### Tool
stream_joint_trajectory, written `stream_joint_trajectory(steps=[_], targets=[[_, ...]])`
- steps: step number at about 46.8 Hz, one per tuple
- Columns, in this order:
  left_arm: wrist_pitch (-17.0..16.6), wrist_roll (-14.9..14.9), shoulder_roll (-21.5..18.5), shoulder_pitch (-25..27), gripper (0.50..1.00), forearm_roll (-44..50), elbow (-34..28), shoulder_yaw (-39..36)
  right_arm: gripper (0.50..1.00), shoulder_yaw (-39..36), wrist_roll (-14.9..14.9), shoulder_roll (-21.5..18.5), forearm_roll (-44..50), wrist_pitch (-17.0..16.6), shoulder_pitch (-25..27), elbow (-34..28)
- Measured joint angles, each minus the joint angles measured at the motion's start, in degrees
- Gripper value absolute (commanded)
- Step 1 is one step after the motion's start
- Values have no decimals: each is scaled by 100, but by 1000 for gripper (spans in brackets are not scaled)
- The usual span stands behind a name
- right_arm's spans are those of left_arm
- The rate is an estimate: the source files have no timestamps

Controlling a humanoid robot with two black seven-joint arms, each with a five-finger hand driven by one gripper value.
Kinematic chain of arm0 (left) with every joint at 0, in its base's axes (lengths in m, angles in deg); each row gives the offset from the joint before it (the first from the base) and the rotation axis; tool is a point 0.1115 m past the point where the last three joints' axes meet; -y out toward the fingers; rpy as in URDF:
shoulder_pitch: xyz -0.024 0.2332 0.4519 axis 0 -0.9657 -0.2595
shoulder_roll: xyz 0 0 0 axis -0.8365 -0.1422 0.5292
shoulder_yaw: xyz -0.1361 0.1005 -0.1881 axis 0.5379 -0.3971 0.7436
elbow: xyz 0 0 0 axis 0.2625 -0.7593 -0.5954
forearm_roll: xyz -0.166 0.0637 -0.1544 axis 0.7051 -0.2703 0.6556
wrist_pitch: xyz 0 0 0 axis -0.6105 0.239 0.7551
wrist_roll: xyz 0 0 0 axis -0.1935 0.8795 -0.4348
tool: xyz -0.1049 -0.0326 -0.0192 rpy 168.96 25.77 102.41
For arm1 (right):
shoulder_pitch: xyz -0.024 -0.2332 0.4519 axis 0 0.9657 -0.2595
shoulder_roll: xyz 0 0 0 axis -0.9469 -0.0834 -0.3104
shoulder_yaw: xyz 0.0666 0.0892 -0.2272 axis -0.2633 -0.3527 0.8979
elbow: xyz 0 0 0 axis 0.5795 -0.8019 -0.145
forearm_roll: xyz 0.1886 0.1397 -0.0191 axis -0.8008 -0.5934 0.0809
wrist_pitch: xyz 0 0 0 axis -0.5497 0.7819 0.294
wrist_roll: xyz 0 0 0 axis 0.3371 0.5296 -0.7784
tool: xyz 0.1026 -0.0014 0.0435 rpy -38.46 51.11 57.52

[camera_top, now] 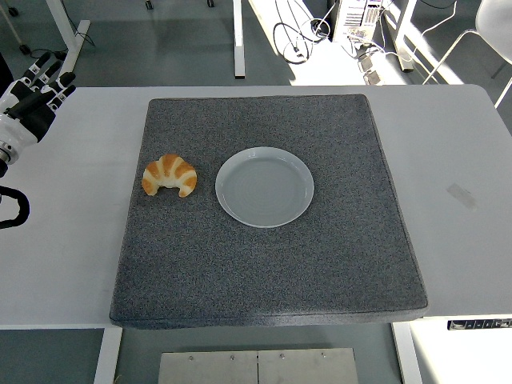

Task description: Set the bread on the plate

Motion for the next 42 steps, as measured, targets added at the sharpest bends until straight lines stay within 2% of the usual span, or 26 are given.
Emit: stream_joint_trajectory(steps=[5, 16, 25, 42], targets=[[-12, -17, 103, 56, 1000, 4, 5, 0, 1000, 0, 1, 0, 0, 1, 0, 0], [-327, -65, 621, 449, 1000, -130, 51, -9, 1000, 0, -4, 0, 0, -4, 0, 1], [-375, -68, 860, 432, 1000, -256, 54, -21, 1000, 0, -3, 0, 0, -3, 0, 1], [-294, -197, 890, 213, 1000, -300, -36, -342, 1000, 0, -2, 0, 0, 0, 0, -1]])
